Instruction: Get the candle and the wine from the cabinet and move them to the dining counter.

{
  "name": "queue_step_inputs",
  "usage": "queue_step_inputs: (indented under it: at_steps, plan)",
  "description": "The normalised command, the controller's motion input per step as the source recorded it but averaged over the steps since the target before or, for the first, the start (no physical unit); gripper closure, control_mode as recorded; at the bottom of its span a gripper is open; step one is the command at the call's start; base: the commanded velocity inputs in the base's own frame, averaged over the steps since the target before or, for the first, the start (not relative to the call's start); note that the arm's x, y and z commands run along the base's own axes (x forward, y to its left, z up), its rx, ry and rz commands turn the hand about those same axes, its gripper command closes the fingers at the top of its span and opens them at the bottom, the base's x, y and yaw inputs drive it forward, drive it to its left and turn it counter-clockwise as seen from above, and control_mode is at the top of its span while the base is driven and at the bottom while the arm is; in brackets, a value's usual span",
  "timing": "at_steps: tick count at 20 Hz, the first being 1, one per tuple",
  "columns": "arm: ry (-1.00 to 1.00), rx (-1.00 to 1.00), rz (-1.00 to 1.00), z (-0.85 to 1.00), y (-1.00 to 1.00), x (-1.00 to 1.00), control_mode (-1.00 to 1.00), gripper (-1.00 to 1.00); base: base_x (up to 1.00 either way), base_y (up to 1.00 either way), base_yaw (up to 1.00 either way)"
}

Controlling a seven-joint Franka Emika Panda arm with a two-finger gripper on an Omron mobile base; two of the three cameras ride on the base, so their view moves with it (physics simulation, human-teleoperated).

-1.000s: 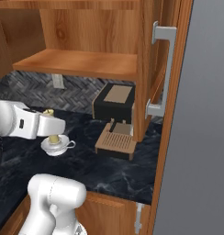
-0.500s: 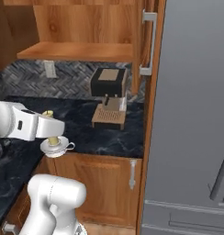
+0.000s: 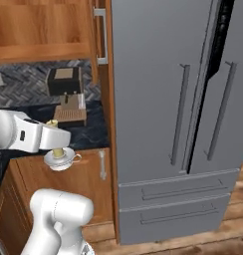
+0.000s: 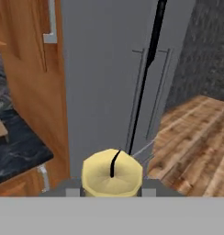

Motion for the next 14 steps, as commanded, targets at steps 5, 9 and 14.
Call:
queue_step_inputs:
  at_steps: [5,9,14]
  plan:
    - [0.00,0.00,0.00,0.00,0.00,0.00,1.00,1.00,-0.06,-0.13,-0.58]
    - [0.00,0.00,0.00,0.00,0.00,0.00,1.00,1.00,0.00,-0.24,-0.51]
    - [0.00,0.00,0.00,0.00,0.00,0.00,1.00,1.00,0.03,-0.40,-0.50]
